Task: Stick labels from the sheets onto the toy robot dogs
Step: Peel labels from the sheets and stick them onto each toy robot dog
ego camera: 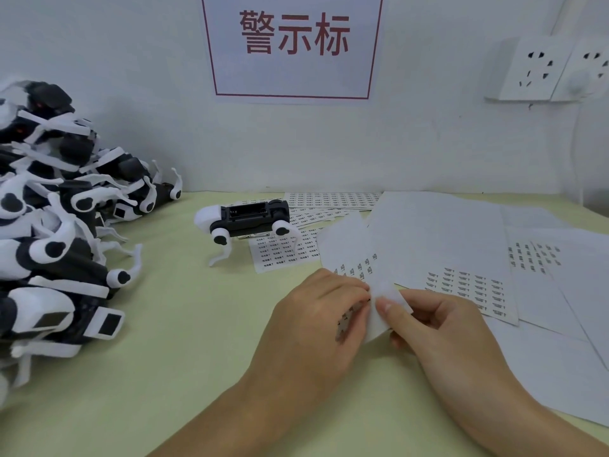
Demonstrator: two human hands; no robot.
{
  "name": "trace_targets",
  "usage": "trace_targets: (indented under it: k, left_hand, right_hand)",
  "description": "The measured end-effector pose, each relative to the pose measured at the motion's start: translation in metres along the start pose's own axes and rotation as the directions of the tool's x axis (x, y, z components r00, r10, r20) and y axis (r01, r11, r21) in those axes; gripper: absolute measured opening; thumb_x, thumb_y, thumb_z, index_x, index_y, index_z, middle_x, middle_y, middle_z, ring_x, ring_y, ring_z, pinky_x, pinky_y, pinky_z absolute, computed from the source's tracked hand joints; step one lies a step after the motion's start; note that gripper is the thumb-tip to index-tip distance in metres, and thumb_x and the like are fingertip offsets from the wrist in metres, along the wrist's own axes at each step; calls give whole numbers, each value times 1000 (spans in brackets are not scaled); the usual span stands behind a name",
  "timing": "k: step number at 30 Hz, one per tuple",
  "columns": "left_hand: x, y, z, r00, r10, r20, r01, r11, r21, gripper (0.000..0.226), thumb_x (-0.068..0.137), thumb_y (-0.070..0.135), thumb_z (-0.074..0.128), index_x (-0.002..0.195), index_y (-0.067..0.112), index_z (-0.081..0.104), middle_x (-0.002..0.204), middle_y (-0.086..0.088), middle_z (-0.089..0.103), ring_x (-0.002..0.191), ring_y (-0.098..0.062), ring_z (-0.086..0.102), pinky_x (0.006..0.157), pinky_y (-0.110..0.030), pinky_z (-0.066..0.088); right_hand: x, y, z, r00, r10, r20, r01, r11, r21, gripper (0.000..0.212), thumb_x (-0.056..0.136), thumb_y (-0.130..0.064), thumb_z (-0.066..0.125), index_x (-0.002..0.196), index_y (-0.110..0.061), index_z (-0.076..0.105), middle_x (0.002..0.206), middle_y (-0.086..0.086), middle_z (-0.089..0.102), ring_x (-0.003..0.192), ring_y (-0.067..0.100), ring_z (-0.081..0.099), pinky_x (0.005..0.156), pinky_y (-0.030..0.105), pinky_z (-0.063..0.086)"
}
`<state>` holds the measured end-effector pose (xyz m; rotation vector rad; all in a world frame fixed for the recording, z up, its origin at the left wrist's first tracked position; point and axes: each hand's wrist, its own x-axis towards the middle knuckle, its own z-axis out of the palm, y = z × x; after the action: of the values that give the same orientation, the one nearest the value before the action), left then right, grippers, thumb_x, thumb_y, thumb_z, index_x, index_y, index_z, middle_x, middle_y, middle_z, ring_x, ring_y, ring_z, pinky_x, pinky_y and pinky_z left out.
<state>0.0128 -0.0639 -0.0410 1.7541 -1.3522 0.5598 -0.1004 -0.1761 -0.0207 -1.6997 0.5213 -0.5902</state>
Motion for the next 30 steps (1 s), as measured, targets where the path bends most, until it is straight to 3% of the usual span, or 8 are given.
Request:
trace_targets:
  k: [4, 8, 12, 16, 19, 25, 30]
  left_hand:
    - [2, 0, 2, 998, 27, -50, -23, 998, 65, 13, 80, 4, 71, 86, 12, 80, 95, 4, 77, 87, -10, 66, 74, -33, 46]
    - [3, -1, 0, 997, 69, -47, -64, 994, 90, 15, 84, 12, 64, 83, 12, 79, 93, 3, 76, 86, -12, 66, 72, -33, 47]
    - [4, -2, -1, 991, 133, 7, -132, 974, 186, 11, 80, 6, 68, 83, 11, 77, 93, 3, 75, 87, -15, 66, 68, -34, 51]
    - [4, -1, 0, 985, 170, 33, -173, 962, 211, 10, 82, 6, 66, 83, 7, 76, 91, 0, 75, 83, -20, 68, 66, -32, 55]
    - [4, 0, 0, 989, 148, 15, -148, 975, 163, 18, 88, 11, 59, 82, 6, 75, 90, -2, 74, 81, -21, 68, 65, -33, 56]
    - [2, 0, 2, 996, 90, 17, -92, 986, 138, 17, 89, 14, 57, 82, 9, 72, 90, 2, 72, 81, -17, 65, 67, -32, 55]
    - [0, 0, 4, 999, 33, 36, -37, 995, 92, 18, 90, 19, 55, 84, 11, 71, 86, 5, 70, 79, -16, 64, 65, -31, 54]
  right_hand:
    - [1, 3, -1, 1000, -7, 13, 7, 1000, 1, 23, 90, -29, 66, 71, -35, 77, 52, -14, 60, 50, -4, 48, 50, 3, 35]
    - [1, 2, 0, 998, -25, 63, 21, 998, 63, 15, 86, -23, 70, 79, -32, 80, 60, -14, 67, 54, -5, 57, 55, 5, 40]
    - [1, 2, 0, 996, 13, 92, -20, 997, 72, 14, 85, -20, 70, 84, -30, 80, 80, -5, 77, 76, 7, 72, 72, 23, 50]
    - [2, 4, 0, 998, 27, 62, -30, 998, 51, 13, 84, -23, 69, 79, -29, 80, 66, -8, 72, 59, 0, 62, 62, 15, 43]
    - [3, 5, 0, 997, 29, 65, -32, 998, 47, 14, 83, -23, 69, 79, -30, 80, 72, -5, 75, 66, 4, 68, 67, 21, 47]
    - [6, 4, -2, 990, 73, 117, -79, 996, 48, 11, 85, -22, 72, 82, -29, 80, 80, -4, 77, 77, 9, 74, 67, 17, 51]
    - [6, 4, -3, 987, 94, 129, -97, 995, 14, 11, 85, -27, 71, 81, -31, 79, 75, -3, 76, 72, 6, 72, 61, 11, 49]
